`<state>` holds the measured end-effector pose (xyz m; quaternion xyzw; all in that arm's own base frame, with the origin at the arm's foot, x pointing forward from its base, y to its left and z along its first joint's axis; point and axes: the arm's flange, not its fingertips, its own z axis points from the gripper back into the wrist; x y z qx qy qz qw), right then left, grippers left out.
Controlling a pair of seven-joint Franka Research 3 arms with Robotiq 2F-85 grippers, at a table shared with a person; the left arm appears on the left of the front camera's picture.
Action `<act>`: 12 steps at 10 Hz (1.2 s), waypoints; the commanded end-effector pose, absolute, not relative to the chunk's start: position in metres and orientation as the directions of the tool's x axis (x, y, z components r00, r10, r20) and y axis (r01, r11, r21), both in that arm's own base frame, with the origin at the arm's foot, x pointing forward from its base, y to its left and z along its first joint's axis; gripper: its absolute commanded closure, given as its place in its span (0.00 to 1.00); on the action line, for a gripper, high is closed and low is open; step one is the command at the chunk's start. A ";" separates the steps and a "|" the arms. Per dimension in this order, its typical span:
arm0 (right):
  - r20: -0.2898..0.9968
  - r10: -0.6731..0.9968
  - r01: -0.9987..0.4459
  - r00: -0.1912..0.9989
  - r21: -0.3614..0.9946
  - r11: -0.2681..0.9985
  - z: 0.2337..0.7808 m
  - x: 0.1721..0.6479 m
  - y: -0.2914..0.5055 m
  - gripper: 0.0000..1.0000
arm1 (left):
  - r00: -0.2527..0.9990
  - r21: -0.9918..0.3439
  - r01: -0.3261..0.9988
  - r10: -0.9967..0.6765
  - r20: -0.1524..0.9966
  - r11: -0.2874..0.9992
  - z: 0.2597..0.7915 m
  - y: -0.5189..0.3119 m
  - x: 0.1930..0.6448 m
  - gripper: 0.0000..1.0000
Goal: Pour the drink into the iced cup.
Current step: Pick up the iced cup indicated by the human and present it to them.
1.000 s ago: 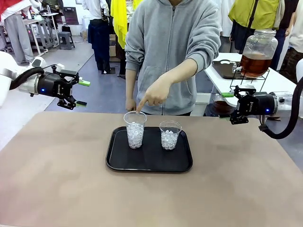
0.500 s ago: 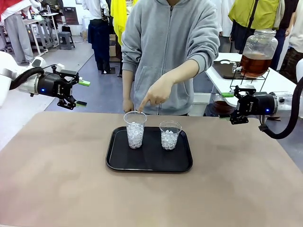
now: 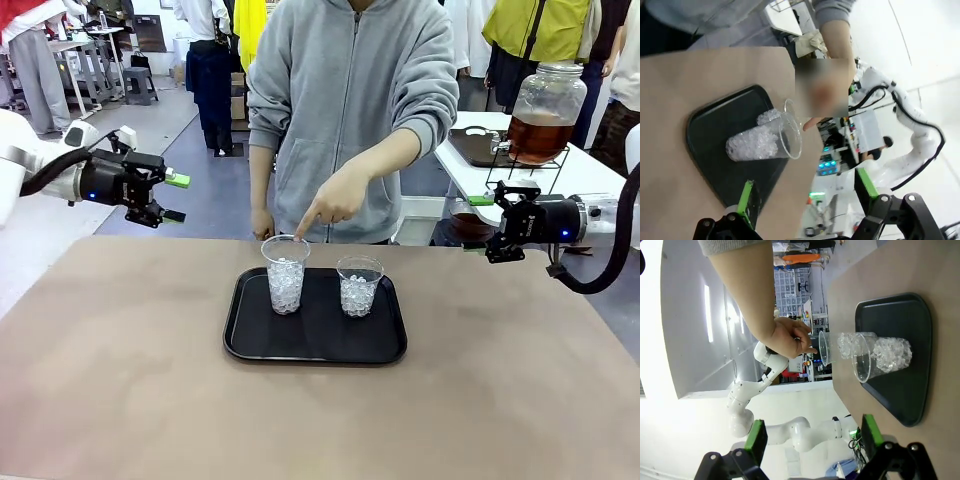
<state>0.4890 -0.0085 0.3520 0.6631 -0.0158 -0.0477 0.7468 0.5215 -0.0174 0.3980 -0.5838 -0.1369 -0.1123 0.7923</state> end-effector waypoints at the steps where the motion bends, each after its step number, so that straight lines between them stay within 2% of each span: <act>1: -0.036 -0.097 0.048 0.995 0.991 0.121 0.352 0.490 -0.008 0.00 | 0.832 -0.804 0.548 -0.048 0.553 0.231 0.380 -0.015 0.520 0.00; 4: -0.036 -0.097 0.048 0.995 0.991 0.121 0.352 0.490 -0.008 0.00 | 0.733 -0.719 0.680 -0.159 0.661 0.142 0.369 -0.021 0.512 0.00; 5: -0.036 -0.097 0.048 0.995 0.991 0.121 0.352 0.490 -0.008 0.00 | 0.790 -0.754 0.609 -0.108 0.603 0.245 0.378 -0.020 0.519 0.00; 9: -0.036 -0.097 0.048 0.995 0.991 0.121 0.352 0.490 -0.008 0.00 | 0.774 -0.741 0.631 -0.123 0.621 0.230 0.371 -0.020 0.518 0.00; 11: -0.036 -0.097 0.048 0.995 0.991 0.121 0.352 0.490 -0.008 0.00 | 0.533 -0.520 0.846 -0.143 0.834 0.120 0.354 -0.023 0.519 0.00; 12: -0.036 -0.097 0.048 0.995 0.991 0.121 0.352 0.490 -0.008 0.00 | 0.439 -0.430 0.898 -0.161 0.884 0.092 0.344 -0.027 0.519 0.00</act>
